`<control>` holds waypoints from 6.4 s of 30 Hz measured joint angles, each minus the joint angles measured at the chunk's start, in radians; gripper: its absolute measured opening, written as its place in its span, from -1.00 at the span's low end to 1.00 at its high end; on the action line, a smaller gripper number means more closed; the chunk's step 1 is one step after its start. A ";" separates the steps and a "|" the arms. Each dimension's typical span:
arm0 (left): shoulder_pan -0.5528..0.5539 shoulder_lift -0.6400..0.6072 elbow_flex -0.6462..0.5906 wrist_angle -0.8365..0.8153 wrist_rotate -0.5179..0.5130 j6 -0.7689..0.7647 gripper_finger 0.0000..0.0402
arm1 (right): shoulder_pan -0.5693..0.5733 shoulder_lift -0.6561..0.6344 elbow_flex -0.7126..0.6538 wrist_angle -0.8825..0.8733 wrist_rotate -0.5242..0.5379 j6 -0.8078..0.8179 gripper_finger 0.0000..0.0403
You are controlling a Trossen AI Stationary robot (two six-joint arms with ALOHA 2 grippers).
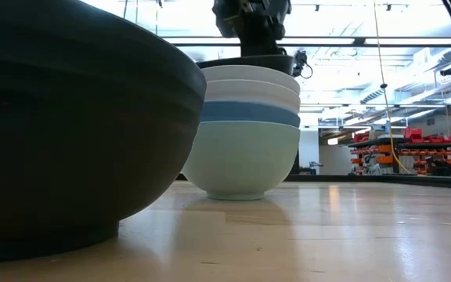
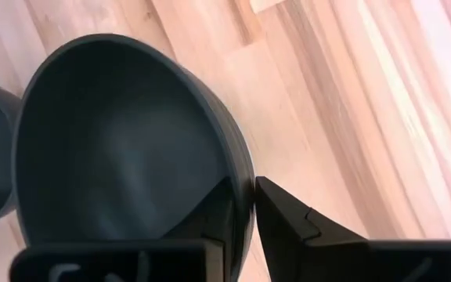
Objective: Nest bowls inside each other
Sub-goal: Stack the right black bowl on the white bowl, then stack the black bowl on the stacked black bowl
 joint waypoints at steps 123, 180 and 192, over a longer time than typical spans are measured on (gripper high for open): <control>0.034 0.000 0.000 -0.006 0.031 0.062 -0.83 | 0.051 -0.097 -0.199 0.139 0.003 -0.058 -1.00; 0.291 0.201 -0.001 0.047 0.346 0.230 -0.34 | 0.268 -0.347 -0.208 -0.024 0.261 0.185 -0.85; 0.319 0.254 0.000 0.051 0.370 0.280 -0.51 | 0.268 -0.347 -0.208 -0.024 0.262 0.184 -0.85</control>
